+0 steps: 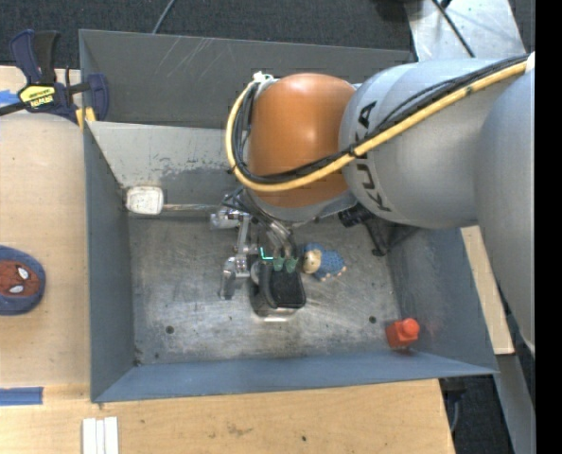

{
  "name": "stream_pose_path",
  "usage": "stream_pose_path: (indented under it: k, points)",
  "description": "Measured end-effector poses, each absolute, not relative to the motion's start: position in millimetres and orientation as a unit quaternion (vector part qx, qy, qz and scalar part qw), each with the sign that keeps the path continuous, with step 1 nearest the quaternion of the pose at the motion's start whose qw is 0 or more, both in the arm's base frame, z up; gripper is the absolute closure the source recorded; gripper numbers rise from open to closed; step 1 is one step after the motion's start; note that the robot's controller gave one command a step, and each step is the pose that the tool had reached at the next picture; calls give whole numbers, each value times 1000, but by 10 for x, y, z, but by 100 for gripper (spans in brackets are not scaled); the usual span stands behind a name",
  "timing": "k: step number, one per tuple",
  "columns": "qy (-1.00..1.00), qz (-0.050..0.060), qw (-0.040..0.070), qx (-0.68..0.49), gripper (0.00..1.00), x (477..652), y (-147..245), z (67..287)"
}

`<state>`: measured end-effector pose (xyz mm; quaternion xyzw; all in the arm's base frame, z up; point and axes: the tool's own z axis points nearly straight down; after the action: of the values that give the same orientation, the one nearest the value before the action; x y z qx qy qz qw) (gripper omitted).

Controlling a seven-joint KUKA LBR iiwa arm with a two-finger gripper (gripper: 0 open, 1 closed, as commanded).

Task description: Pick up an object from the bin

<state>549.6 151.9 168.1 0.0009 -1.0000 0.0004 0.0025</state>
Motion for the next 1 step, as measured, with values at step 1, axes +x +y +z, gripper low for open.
stream_pose_path:
  k: [1]
  points:
    - [-998, 1, 0, 63, 0, 5581, 700, 1305]
